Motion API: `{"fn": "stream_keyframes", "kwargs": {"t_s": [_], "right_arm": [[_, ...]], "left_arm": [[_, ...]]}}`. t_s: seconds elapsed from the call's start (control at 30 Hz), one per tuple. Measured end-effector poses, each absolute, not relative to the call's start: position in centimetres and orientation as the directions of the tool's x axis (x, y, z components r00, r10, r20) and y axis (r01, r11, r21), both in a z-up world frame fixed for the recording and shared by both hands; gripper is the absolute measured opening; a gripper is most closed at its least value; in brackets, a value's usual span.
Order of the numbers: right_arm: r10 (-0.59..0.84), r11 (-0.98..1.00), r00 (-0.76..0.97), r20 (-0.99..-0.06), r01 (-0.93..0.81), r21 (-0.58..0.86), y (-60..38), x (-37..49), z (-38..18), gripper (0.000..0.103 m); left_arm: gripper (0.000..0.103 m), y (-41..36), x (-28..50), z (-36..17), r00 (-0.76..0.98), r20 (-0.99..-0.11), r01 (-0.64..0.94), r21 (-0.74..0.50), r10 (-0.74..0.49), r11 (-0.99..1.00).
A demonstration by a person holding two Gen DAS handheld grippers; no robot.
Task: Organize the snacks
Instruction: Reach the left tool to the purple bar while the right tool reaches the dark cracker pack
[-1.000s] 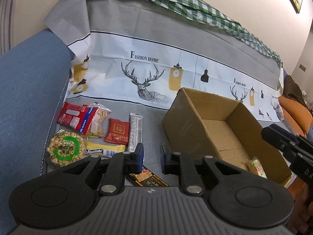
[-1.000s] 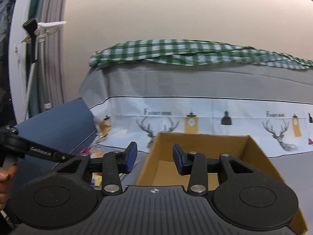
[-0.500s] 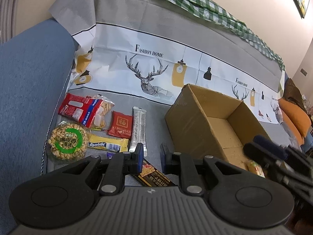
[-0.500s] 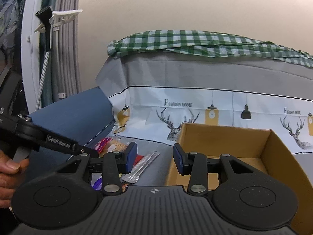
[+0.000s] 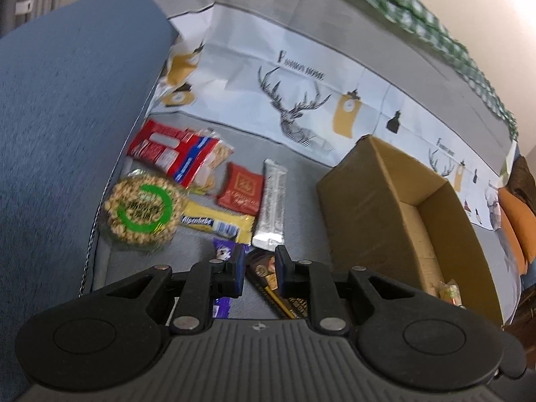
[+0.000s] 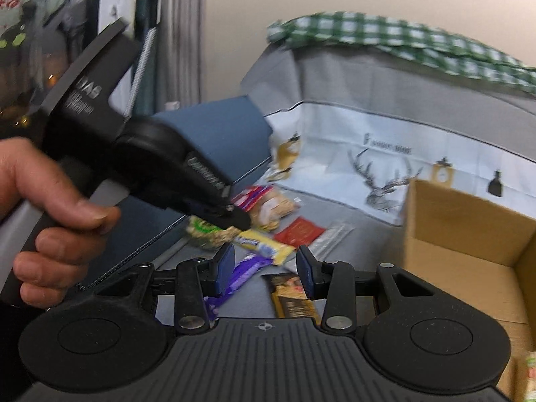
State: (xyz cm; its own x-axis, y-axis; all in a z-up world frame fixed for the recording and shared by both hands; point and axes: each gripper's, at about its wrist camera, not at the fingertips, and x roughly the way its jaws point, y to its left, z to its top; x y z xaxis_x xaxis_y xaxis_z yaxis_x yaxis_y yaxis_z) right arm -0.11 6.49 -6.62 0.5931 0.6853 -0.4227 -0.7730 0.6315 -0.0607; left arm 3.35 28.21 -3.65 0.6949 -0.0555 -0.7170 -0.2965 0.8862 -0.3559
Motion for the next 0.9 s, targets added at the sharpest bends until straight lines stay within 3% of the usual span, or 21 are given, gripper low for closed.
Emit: {"fn": "stream_keyframes", "kwargs": {"t_s": [0.4,0.57,0.9], "right_arm": [[0.527,0.715,0.619,-0.582,-0.693,-0.090,11.9,4.0,-10.9,0.061],[0.449,0.734,0.595,-0.667,-0.671,-0.105,13.6,5.8,-13.2,0.067],[0.396,0.754,0.571,-0.719,-0.649,-0.100,14.4,7.3,-14.8,0.070]], "left_arm": [[0.041,28.9,5.0,-6.1,0.603,-0.795,-0.352,-0.336,-0.062,0.874],[0.057,28.4,6.1,-7.3,0.554,-0.830,-0.348,-0.305,-0.068,0.887],[0.058,27.1,7.4,-9.0,0.479,-0.877,-0.327,-0.226,-0.046,0.918]]}}
